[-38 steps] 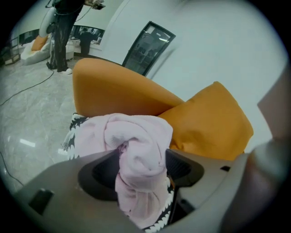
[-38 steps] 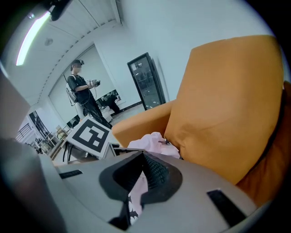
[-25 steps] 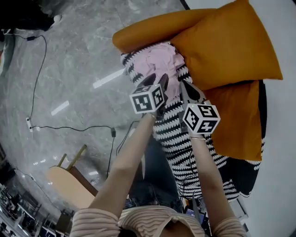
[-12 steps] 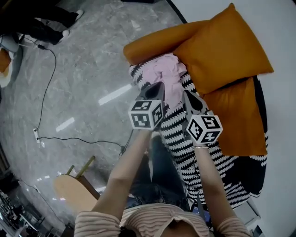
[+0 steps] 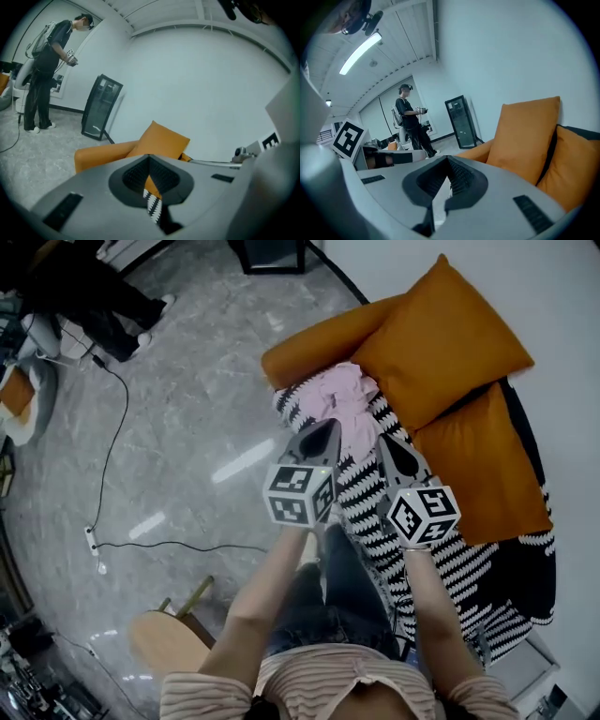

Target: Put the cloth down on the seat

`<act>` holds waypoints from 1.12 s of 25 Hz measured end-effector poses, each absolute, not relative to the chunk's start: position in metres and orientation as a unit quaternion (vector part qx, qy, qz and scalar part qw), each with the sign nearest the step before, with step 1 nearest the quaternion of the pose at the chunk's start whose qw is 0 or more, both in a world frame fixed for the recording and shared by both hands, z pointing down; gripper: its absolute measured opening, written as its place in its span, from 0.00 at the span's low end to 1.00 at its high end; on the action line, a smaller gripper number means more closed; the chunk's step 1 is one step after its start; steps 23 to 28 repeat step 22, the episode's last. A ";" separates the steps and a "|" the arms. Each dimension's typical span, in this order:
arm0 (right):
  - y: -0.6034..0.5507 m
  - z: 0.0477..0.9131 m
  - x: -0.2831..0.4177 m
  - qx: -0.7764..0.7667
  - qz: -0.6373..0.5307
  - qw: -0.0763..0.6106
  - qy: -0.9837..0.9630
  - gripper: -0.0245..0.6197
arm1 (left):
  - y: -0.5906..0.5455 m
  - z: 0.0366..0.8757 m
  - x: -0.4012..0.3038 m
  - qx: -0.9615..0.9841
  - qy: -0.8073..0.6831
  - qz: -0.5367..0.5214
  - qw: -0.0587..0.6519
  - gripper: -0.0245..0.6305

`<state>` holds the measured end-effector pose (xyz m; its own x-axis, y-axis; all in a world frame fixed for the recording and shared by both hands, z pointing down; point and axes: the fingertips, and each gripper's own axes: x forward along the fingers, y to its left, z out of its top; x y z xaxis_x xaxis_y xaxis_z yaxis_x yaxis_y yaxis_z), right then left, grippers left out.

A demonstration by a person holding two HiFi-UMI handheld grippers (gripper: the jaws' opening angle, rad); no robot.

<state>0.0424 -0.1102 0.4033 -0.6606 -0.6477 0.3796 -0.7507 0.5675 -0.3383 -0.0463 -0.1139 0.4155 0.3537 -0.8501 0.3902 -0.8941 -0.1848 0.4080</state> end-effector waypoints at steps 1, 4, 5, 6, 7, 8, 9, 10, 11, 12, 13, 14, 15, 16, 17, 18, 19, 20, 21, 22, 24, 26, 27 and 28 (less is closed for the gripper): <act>-0.105 0.397 0.043 0.400 0.237 0.102 -0.880 0.05 | -0.110 0.409 -0.046 0.772 -0.566 0.038 0.286 0.06; -0.090 0.378 0.043 0.408 0.225 0.088 -0.880 0.05 | -0.094 0.388 -0.049 0.782 -0.561 0.035 0.270 0.06; -0.084 0.372 0.043 0.410 0.221 0.084 -0.881 0.05 | -0.089 0.382 -0.050 0.784 -0.560 0.034 0.265 0.06; -0.079 0.366 0.043 0.412 0.216 0.080 -0.881 0.05 | -0.084 0.377 -0.051 0.787 -0.559 0.033 0.261 0.06; -0.074 0.360 0.042 0.414 0.212 0.077 -0.882 0.05 | -0.079 0.372 -0.053 0.789 -0.558 0.032 0.256 0.06; -0.070 0.355 0.042 0.415 0.208 0.073 -0.883 0.05 | -0.074 0.367 -0.054 0.791 -0.557 0.031 0.252 0.06; -0.065 0.350 0.041 0.415 0.203 0.071 -0.884 0.05 | -0.070 0.363 -0.056 0.793 -0.556 0.032 0.247 0.06; -0.061 0.346 0.041 0.416 0.199 0.068 -0.885 0.05 | -0.064 0.358 -0.057 0.794 -0.556 0.033 0.241 0.06; -0.056 0.341 0.040 0.416 0.194 0.065 -0.886 0.05 | -0.059 0.354 -0.059 0.796 -0.557 0.033 0.235 0.06; -0.050 0.335 0.040 0.417 0.190 0.062 -0.886 0.05 | -0.053 0.349 -0.060 0.798 -0.557 0.034 0.229 0.06; -0.045 0.329 0.040 0.419 0.186 0.058 -0.887 0.05 | -0.048 0.344 -0.062 0.800 -0.557 0.033 0.222 0.06; -0.039 0.324 0.040 0.419 0.183 0.054 -0.888 0.05 | -0.042 0.338 -0.063 0.802 -0.557 0.033 0.214 0.06; -0.034 0.318 0.039 0.419 0.180 0.049 -0.889 0.05 | -0.037 0.332 -0.065 0.804 -0.557 0.034 0.205 0.06; -0.029 0.313 0.038 0.418 0.178 0.044 -0.890 0.05 | -0.031 0.327 -0.067 0.806 -0.558 0.035 0.196 0.06; -0.023 0.308 0.038 0.417 0.176 0.040 -0.891 0.05 | -0.026 0.321 -0.069 0.807 -0.559 0.036 0.187 0.06; -0.018 0.303 0.038 0.416 0.174 0.036 -0.892 0.05 | -0.021 0.317 -0.071 0.807 -0.560 0.036 0.181 0.06; -0.013 0.297 0.039 0.417 0.171 0.032 -0.892 0.05 | -0.016 0.312 -0.071 0.808 -0.561 0.035 0.176 0.06; -0.008 0.292 0.041 0.418 0.167 0.028 -0.893 0.05 | -0.012 0.308 -0.071 0.808 -0.562 0.034 0.172 0.06; -0.003 0.286 0.044 0.419 0.163 0.024 -0.893 0.05 | -0.007 0.303 -0.070 0.809 -0.562 0.032 0.169 0.06; 0.002 0.280 0.047 0.421 0.158 0.020 -0.893 0.05 | -0.002 0.298 -0.069 0.810 -0.563 0.030 0.165 0.06; 0.002 0.280 0.047 0.421 0.158 0.020 -0.893 0.05 | -0.002 0.298 -0.069 0.810 -0.563 0.030 0.165 0.06; 0.002 0.280 0.047 0.421 0.158 0.020 -0.893 0.05 | -0.002 0.298 -0.069 0.810 -0.563 0.030 0.165 0.06; 0.002 0.280 0.047 0.421 0.158 0.020 -0.893 0.05 | -0.002 0.298 -0.069 0.810 -0.563 0.030 0.165 0.06; 0.002 0.280 0.047 0.421 0.158 0.020 -0.893 0.05 | -0.002 0.298 -0.069 0.810 -0.563 0.030 0.165 0.06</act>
